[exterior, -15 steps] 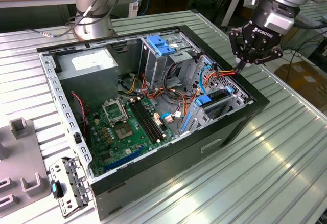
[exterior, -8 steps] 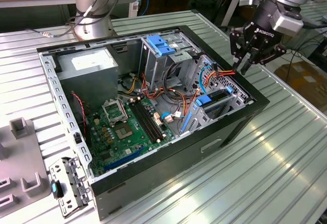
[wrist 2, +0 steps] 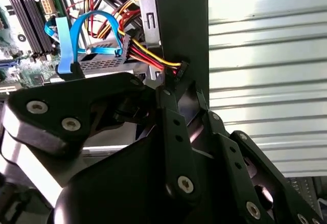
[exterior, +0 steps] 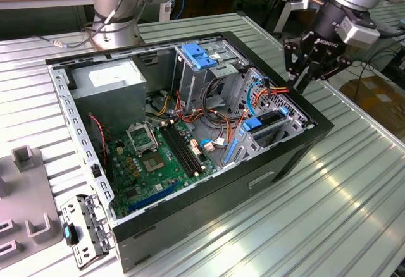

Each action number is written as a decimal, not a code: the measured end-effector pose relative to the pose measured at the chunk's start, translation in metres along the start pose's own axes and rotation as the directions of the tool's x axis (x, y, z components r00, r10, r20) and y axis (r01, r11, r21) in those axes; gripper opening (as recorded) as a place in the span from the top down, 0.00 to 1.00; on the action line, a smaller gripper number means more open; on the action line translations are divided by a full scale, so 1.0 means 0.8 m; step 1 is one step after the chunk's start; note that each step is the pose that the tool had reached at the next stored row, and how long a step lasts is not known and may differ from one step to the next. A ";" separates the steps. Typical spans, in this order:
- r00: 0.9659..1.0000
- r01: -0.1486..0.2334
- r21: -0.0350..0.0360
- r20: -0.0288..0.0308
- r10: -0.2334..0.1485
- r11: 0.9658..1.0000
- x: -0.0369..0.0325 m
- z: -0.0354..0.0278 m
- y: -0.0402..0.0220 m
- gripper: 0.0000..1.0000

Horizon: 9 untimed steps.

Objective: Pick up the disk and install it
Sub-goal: 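Insert the first disk wire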

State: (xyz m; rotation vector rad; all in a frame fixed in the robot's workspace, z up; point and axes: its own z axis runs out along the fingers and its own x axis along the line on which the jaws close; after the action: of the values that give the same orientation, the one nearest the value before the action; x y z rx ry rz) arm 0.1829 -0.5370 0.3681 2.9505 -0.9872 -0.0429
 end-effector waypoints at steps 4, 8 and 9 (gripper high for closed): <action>1.000 0.028 -0.002 -0.002 -0.028 1.000 -0.0001 0.0048 -0.0038 0.70; 1.000 0.027 -0.021 -0.015 -0.028 0.999 -0.0014 -0.0072 -0.0050 0.83; 1.000 0.027 -0.021 -0.015 -0.028 0.999 -0.0013 -0.0072 -0.0049 0.83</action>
State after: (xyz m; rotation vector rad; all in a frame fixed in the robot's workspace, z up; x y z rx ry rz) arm 0.1846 -0.5331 0.3737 2.9412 -0.9385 -0.0309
